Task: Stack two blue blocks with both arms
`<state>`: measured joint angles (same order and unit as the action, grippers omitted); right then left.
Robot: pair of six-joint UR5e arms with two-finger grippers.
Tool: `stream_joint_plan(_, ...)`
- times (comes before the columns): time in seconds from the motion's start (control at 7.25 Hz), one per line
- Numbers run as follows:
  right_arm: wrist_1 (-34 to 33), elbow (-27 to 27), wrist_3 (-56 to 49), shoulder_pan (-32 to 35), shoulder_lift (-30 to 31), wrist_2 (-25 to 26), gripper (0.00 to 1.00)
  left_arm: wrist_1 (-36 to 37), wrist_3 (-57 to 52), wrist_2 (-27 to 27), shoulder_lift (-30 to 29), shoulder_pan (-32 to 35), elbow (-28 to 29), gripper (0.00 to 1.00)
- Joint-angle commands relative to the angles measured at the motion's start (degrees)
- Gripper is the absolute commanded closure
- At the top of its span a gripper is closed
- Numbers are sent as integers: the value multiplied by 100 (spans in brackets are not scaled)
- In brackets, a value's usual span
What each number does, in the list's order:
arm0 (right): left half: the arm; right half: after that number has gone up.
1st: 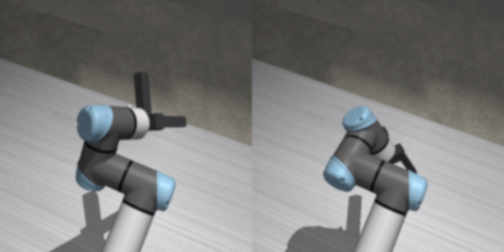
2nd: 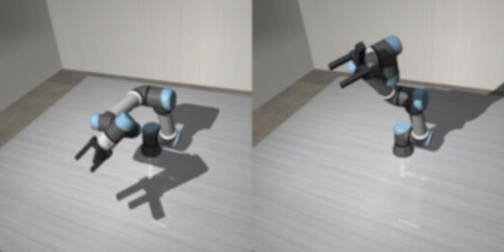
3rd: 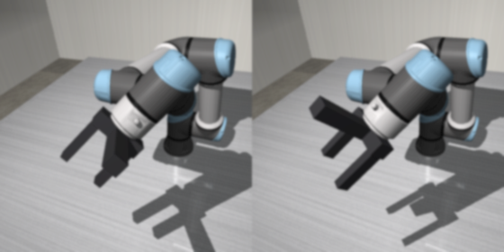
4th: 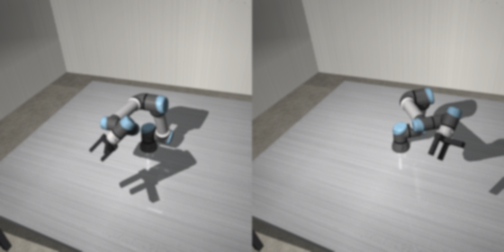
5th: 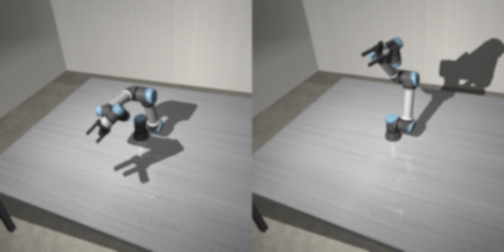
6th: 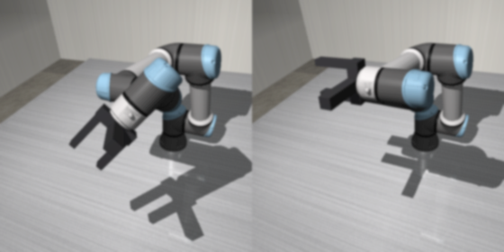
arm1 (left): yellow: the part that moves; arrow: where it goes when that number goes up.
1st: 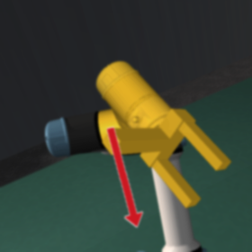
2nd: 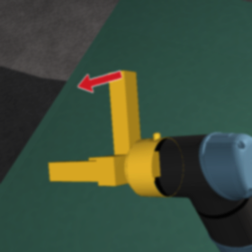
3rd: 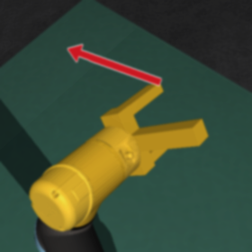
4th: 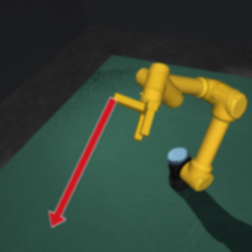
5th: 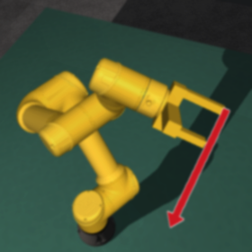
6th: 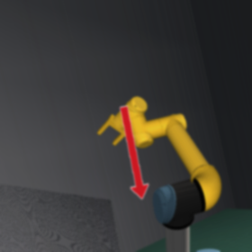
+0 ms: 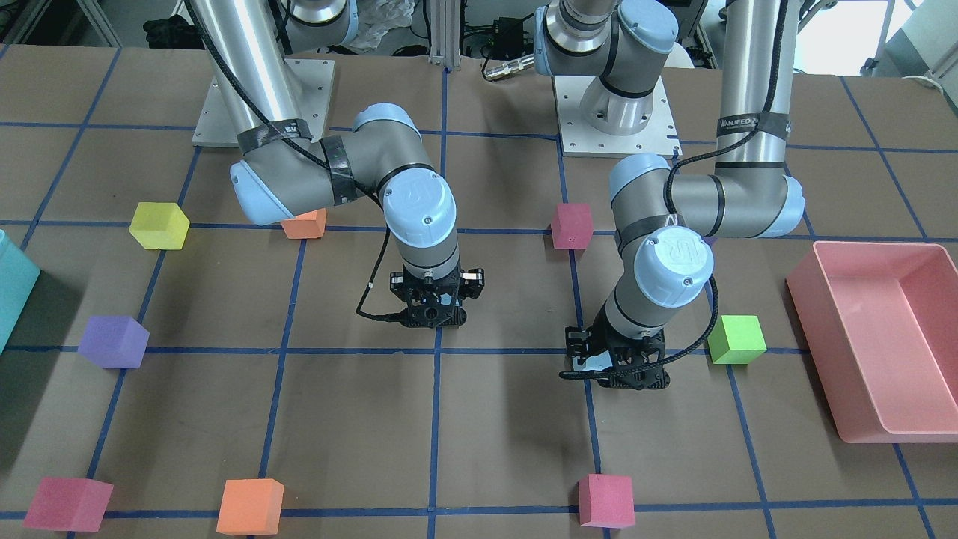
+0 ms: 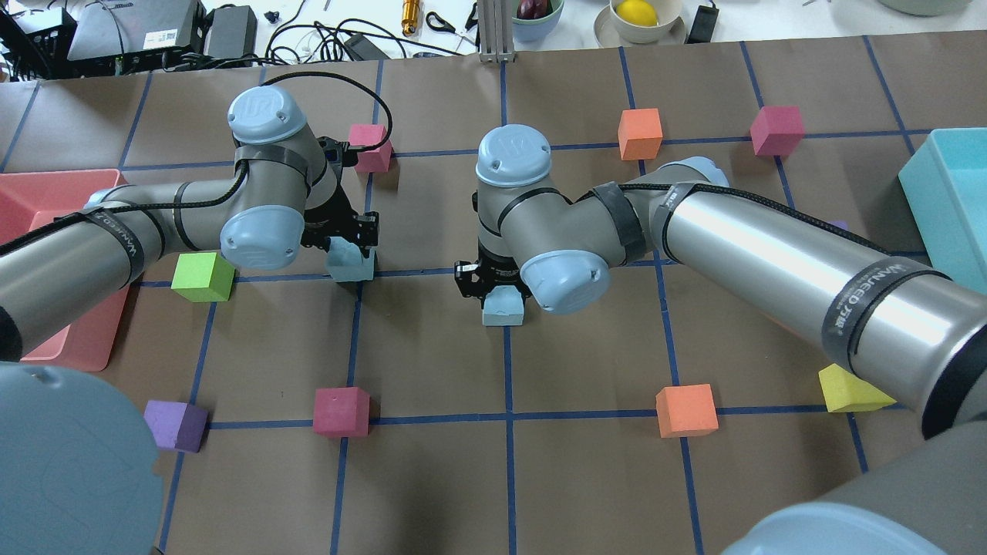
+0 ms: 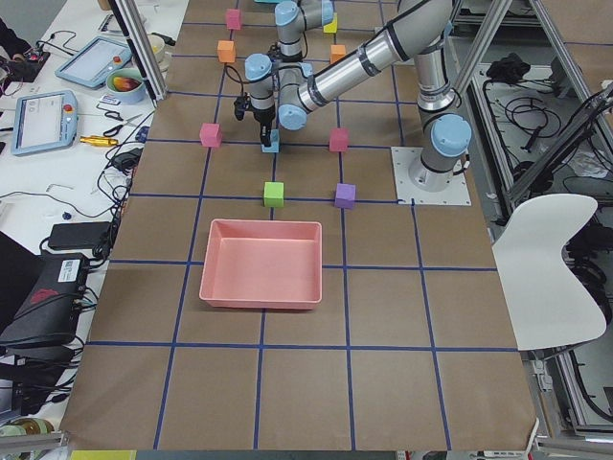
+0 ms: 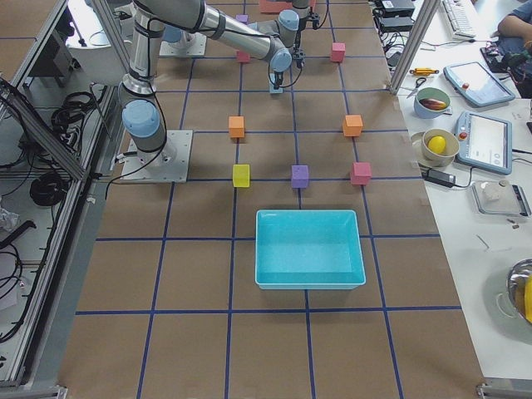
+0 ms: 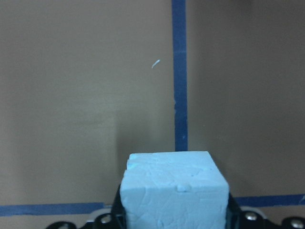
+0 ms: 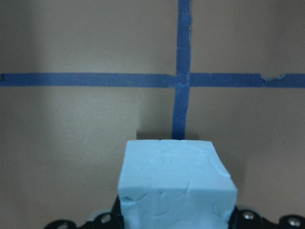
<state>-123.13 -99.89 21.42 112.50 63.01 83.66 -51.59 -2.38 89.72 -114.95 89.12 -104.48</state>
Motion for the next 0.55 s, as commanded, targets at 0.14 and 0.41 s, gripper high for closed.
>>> stream_joint_plan(0.14, -9, 48, 47, -26, -26, 36, 100, 0, -8, -7, 112, 0, 59, 100)
stream_joint_plan(0.41, 0, 171, 73, -26, -131, 36, 97, 9, -17, -16, 122, 0, 68, 100)
